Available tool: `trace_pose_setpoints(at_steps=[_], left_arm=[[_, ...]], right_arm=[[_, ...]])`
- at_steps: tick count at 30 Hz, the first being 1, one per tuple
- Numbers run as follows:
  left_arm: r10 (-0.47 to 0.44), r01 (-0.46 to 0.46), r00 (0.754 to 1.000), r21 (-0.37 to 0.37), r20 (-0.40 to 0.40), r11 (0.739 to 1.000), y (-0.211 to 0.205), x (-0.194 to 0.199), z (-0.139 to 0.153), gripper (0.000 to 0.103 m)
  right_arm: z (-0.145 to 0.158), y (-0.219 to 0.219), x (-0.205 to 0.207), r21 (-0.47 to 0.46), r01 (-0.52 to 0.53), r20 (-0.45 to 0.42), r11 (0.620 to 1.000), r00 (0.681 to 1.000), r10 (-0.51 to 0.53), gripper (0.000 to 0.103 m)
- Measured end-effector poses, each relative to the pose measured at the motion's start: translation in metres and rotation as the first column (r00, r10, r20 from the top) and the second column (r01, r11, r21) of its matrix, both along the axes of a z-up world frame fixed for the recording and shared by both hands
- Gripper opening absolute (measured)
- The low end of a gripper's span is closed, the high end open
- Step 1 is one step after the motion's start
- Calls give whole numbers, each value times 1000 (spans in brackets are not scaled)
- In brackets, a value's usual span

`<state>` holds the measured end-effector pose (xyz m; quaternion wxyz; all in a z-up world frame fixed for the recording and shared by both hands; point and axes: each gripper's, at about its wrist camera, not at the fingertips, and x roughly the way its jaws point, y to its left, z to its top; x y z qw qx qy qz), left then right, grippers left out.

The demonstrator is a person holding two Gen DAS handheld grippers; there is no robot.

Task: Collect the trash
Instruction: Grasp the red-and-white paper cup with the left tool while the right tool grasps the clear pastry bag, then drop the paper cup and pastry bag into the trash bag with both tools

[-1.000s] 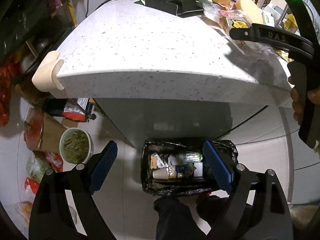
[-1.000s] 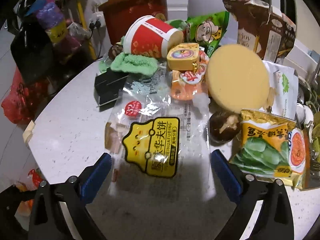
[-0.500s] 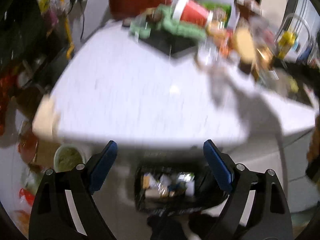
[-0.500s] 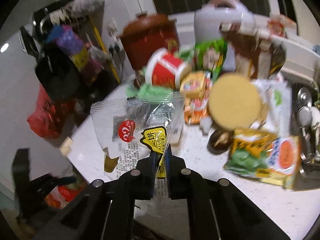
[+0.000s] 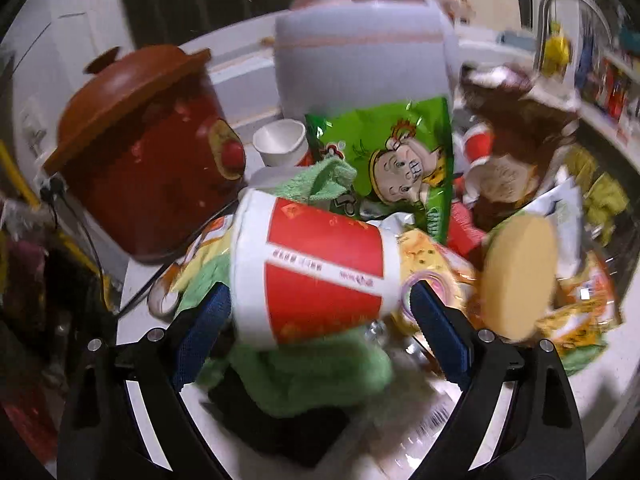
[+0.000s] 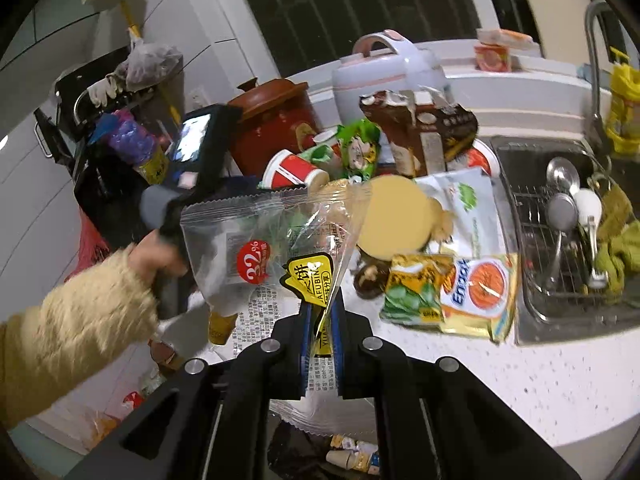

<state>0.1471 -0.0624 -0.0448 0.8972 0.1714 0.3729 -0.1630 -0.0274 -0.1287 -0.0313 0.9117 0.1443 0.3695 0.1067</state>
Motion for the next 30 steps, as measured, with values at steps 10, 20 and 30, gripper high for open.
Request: trace_pose_setpoints(at_steps=[10, 20, 30], left_arm=[[-28, 28, 1000, -118, 3, 993, 21, -5, 16, 81], [-75, 72, 997, -319, 2, 945, 113, -164, 47, 81], [-21, -110, 892, -262, -451, 959, 142, -265, -114, 81]], right_arm=[[3, 2, -3, 10, -21, 13, 1000, 1000, 21, 9], [7, 29, -29, -41, -212, -38, 976, 977, 211, 10], [-107, 73, -73, -100, -398, -354, 912, 871, 341, 12]])
